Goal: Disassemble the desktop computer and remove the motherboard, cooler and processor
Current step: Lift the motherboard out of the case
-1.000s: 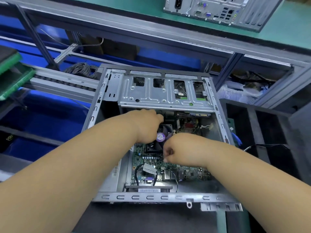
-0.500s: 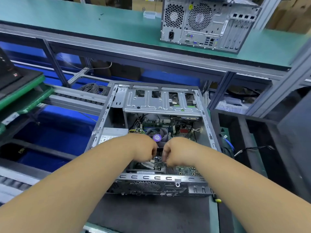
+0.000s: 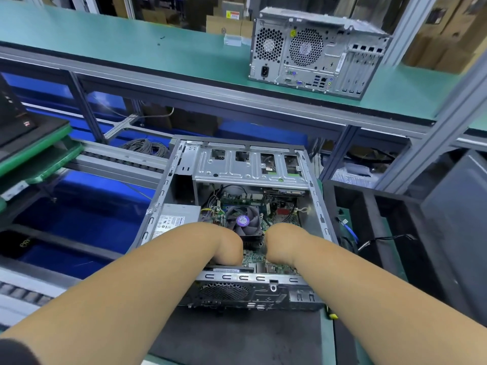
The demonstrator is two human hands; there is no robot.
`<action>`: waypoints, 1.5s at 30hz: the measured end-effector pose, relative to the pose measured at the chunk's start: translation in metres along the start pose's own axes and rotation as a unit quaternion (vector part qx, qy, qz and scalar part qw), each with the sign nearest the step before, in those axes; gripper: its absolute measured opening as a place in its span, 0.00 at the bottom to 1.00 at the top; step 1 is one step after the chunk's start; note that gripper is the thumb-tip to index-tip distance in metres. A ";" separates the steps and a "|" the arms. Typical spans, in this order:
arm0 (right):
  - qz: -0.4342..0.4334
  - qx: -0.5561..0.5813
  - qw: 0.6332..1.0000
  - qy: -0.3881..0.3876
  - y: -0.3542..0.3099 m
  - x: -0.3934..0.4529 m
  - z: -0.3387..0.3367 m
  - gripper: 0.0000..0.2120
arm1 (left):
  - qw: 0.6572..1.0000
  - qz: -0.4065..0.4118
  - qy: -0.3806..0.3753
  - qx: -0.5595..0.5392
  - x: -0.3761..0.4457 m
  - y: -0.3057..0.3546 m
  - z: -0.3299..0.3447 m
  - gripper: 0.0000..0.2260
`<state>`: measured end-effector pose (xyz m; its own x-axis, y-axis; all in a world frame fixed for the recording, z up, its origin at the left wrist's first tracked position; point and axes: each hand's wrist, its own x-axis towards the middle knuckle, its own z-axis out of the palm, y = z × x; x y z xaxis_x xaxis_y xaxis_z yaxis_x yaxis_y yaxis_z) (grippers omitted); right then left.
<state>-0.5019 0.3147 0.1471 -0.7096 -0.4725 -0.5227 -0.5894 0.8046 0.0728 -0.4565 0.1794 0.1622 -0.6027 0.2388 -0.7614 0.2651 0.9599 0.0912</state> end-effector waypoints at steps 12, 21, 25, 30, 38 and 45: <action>-0.050 0.057 0.986 0.147 0.004 0.033 0.001 0.50 | 0.995 -0.044 0.082 -0.026 0.015 -0.005 0.009 0.13; -0.072 0.133 0.972 0.183 0.014 0.047 0.005 0.46 | 0.989 -0.089 0.118 0.004 0.007 -0.001 0.008 0.12; -0.067 0.112 0.974 0.185 0.013 0.048 0.003 0.41 | 0.982 -0.092 0.162 0.040 -0.001 -0.001 0.009 0.11; -0.068 0.146 0.969 0.188 0.010 0.050 -0.002 0.37 | 0.978 -0.084 0.172 0.077 -0.005 -0.004 0.012 0.11; -0.063 0.196 0.961 0.187 0.013 0.054 -0.004 0.33 | 0.973 -0.081 0.190 0.098 -0.006 -0.006 0.011 0.12; -0.052 0.214 0.956 0.192 0.014 0.053 -0.005 0.30 | 0.965 -0.069 0.215 0.130 -0.012 -0.009 0.012 0.13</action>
<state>-0.5498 0.2995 0.1251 -0.7941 -0.5887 -0.1511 -0.5108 0.7811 -0.3590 -0.4421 0.1661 0.1627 -0.8878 0.2041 -0.4126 0.3067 0.9307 -0.1995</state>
